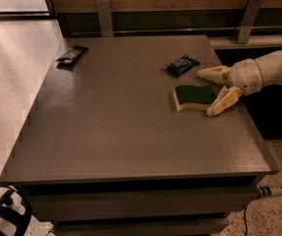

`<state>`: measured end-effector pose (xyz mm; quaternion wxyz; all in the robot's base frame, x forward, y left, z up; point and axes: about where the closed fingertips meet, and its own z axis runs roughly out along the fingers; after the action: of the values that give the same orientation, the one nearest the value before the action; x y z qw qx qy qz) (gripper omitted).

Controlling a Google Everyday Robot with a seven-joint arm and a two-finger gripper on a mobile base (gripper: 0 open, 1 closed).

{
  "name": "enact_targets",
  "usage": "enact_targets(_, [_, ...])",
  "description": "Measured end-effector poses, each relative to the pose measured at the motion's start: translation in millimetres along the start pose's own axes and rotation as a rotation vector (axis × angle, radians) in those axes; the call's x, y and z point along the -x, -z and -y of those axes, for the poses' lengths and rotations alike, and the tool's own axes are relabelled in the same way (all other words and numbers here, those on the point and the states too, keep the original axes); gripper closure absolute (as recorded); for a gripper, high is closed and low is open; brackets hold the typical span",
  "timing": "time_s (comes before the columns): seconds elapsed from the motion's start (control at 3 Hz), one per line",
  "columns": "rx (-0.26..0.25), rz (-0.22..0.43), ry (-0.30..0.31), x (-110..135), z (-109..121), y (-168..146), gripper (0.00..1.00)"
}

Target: Move sponge near rxbar chocolate

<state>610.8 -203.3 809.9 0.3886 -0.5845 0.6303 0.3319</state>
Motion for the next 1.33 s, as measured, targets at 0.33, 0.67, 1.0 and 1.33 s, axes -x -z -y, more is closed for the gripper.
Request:
enact_targets(0.33, [0.012,0.009,-0.007,-7,-4,-6,0.40])
enact_targets(0.67, [0.012,0.009,-0.007,0,-3,-2,0.64])
enact_targets(1.0, [0.012,0.009,-0.007,3,-3,0,0.87])
enact_targets(1.33, [0.012,0.009,-0.007,4,-3,0,1.00])
